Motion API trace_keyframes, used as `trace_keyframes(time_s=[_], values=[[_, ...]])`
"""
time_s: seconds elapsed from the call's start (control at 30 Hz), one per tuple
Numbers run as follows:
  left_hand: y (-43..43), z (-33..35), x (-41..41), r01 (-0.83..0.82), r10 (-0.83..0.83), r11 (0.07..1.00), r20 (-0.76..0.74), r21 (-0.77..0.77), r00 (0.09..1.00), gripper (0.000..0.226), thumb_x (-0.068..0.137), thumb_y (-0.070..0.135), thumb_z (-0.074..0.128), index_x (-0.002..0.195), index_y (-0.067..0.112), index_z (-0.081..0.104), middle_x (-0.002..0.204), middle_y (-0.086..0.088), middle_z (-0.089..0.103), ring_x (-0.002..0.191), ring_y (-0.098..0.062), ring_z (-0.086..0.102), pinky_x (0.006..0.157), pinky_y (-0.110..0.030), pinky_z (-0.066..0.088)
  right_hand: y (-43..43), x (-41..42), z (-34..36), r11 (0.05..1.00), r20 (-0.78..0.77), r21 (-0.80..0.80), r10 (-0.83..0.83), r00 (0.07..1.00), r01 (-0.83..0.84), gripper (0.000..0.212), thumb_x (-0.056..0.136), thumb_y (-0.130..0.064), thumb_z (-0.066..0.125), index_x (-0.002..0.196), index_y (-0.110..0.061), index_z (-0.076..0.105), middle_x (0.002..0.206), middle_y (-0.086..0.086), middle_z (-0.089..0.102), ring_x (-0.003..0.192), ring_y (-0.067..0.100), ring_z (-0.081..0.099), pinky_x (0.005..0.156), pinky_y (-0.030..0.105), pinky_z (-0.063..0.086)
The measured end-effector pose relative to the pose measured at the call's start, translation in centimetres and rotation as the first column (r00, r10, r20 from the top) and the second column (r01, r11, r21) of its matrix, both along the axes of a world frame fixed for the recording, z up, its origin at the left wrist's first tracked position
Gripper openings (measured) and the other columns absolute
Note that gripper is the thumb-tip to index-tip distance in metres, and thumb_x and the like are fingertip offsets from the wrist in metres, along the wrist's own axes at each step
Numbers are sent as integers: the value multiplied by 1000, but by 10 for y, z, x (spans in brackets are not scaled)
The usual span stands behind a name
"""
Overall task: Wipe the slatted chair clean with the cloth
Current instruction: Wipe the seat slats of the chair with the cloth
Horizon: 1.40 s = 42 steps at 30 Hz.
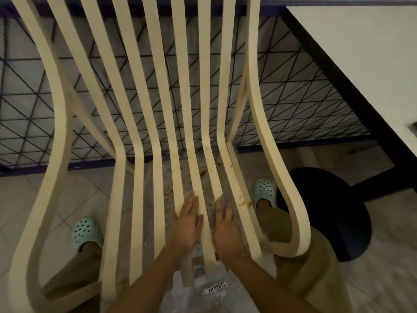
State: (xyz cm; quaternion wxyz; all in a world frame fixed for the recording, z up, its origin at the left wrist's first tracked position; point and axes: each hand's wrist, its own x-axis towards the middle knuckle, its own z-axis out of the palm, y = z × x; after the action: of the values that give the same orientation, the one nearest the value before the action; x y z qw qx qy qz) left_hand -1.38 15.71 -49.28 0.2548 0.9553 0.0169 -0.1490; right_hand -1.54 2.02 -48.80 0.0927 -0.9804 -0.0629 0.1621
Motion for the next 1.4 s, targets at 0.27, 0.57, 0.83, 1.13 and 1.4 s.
trace_keyframes(time_s=[0.27, 0.57, 0.83, 1.13, 1.4], values=[[16, -18, 42, -14, 13, 1000, 47, 1, 999, 57, 104, 41, 21, 156, 21, 8, 163, 9, -5, 149, -10, 0, 119, -45, 15, 14, 47, -13, 998, 20, -53, 26, 999, -25, 77, 99, -19, 38, 150, -13, -20, 160, 20, 3, 142, 33, 28, 109, 38, 37], [17, -24, 71, -68, 61, 995, 101, 67, 993, 70, 93, 49, 1, 155, 20, 15, 162, 7, 2, 149, -9, 7, 116, -48, 19, 22, 95, -15, 995, 22, -55, 90, 996, -88, 84, 96, -16, 44, 150, -8, -20, 158, 25, 0, 144, 36, 20, 110, 35, 34], [11, -23, 73, -92, 86, 993, 77, 76, 993, 54, 103, 38, 15, 155, 23, 9, 160, 13, -9, 149, -6, 4, 117, -47, 16, 35, 150, -23, 989, -2, -81, 127, 992, -127, 88, 94, -18, 47, 149, -4, -20, 157, 28, -2, 138, 35, 35, 100, 34, 42], [11, -22, 74, -61, 54, 985, 48, 164, 997, 57, 104, 37, 16, 155, 22, -4, 160, 10, -18, 149, -6, -2, 117, -48, 16, 50, 194, -28, 982, 72, -59, 182, 981, -178, 77, 96, -10, 38, 151, -9, -17, 158, 16, -22, 146, 44, -2, 115, 50, 28], [14, -20, 71, -58, 55, 989, 29, 138, 998, 59, 99, 42, 2, 155, 23, -5, 156, 14, -21, 148, -5, -2, 118, -47, 15, 51, 202, -33, 970, 4, -56, 239, 971, -238, 84, 92, -16, 43, 152, -10, -15, 157, 14, -26, 143, 50, 1, 112, 58, 27]])
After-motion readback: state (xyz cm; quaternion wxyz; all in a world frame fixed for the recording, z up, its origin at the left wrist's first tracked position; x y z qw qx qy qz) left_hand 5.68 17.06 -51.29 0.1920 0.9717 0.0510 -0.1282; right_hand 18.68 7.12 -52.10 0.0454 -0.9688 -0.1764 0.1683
